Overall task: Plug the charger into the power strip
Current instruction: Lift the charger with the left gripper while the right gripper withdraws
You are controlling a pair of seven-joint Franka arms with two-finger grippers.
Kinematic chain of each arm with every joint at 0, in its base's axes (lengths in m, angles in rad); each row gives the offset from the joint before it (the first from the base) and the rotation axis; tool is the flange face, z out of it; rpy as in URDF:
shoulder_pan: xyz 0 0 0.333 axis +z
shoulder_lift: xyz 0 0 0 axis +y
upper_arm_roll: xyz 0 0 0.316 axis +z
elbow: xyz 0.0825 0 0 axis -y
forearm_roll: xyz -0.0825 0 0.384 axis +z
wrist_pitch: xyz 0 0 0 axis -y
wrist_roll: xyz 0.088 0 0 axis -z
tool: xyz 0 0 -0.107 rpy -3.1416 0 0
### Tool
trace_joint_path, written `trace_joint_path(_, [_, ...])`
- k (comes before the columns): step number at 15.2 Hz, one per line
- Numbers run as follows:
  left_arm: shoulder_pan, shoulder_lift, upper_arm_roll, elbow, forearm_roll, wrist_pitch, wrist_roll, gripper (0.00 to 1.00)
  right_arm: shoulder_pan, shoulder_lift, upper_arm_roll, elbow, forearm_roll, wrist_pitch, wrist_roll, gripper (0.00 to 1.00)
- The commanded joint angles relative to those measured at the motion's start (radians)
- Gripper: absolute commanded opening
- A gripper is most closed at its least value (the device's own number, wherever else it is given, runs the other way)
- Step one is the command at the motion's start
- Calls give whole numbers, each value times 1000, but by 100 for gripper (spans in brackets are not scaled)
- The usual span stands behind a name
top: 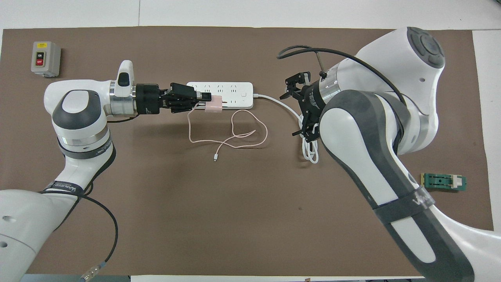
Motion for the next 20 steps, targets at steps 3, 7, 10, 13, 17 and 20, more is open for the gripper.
trace_joint_path(3, [0, -154, 34, 39, 421, 56, -356, 0, -122, -62, 5, -9, -222, -169, -411, 100])
trace_joint_path(7, [-9, -173, 31, 155, 850, -24, -655, 0, -202, -118, 5, -10, -324, -266, -730, 100])
trace_joint_path(10, [-20, -171, 31, 159, 1010, -32, -688, 0, -240, -178, 5, -10, -347, -313, -870, 100])
trace_joint_path(13, [-22, -171, 33, 157, 1021, -21, -718, 0, -248, -221, 5, -12, -396, -316, -982, 100])
trace_joint_path(17, [-22, -179, 30, 166, 1066, 16, -836, 0, -243, -241, 2, -13, -398, -355, -1039, 100])
trace_joint_path(20, [-54, -179, 28, 181, 1099, 7, -1026, 0, -240, -247, -27, -13, -398, -388, -1042, 100])
